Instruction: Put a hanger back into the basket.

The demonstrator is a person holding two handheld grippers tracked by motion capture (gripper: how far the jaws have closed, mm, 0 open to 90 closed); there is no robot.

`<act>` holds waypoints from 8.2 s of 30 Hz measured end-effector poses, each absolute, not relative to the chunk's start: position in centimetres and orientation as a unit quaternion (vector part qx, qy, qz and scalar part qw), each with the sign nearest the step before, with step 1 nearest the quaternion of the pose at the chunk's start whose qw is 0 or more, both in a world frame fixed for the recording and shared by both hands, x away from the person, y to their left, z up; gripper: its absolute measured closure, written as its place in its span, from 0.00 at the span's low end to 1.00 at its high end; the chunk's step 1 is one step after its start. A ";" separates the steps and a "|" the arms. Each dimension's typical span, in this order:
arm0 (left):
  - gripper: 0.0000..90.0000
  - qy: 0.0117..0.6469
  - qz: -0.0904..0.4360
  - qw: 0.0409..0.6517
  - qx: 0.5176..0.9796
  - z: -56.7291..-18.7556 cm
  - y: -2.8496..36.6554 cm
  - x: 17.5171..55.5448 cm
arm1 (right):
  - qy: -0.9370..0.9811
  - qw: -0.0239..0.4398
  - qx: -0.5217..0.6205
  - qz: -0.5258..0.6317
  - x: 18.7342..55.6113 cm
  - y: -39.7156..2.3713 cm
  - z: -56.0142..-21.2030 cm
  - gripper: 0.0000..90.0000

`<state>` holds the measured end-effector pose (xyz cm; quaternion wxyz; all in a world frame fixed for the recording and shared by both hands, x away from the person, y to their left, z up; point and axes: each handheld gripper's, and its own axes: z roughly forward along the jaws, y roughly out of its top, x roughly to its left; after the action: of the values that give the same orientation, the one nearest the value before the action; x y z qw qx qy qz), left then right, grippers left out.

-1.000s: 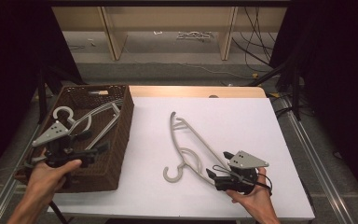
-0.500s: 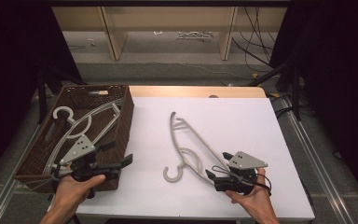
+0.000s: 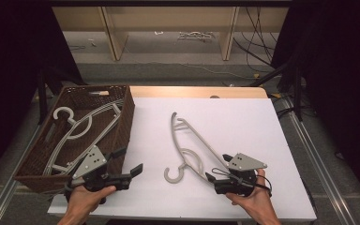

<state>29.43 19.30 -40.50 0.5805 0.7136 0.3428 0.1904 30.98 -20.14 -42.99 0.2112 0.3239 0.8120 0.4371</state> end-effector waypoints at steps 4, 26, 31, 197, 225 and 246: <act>0.18 0.342 0.191 0.586 0.709 -41.4 19.4 29.3 | 0.813 0.206 0.321 0.439 31.0 -20.1 -43.0 0.18; 0.18 0.323 0.195 0.576 0.725 -43.5 18.3 28.3 | 0.824 0.199 0.312 0.429 30.8 -19.7 -43.3 0.18; 0.18 0.318 0.197 0.573 0.729 -43.5 18.4 28.3 | 0.842 0.190 0.304 0.403 31.0 -19.2 -43.7 0.18; 0.88 0.075 0.105 0.393 0.911 -39.3 8.8 34.0 | 0.942 0.152 0.104 0.282 34.0 -18.7 -36.8 0.77; 0.88 0.265 0.069 0.484 0.831 -37.0 13.9 35.9 | 0.822 0.223 0.285 0.441 32.9 -21.2 -35.6 0.35; 0.88 0.281 0.091 0.508 0.809 -30.8 17.0 35.4 | 0.808 0.215 0.293 0.463 30.9 -21.1 -39.2 0.33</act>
<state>35.41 17.03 -30.79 0.5083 0.8090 0.2807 0.0912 30.86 -21.11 -39.24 0.2147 0.2928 0.8084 0.4633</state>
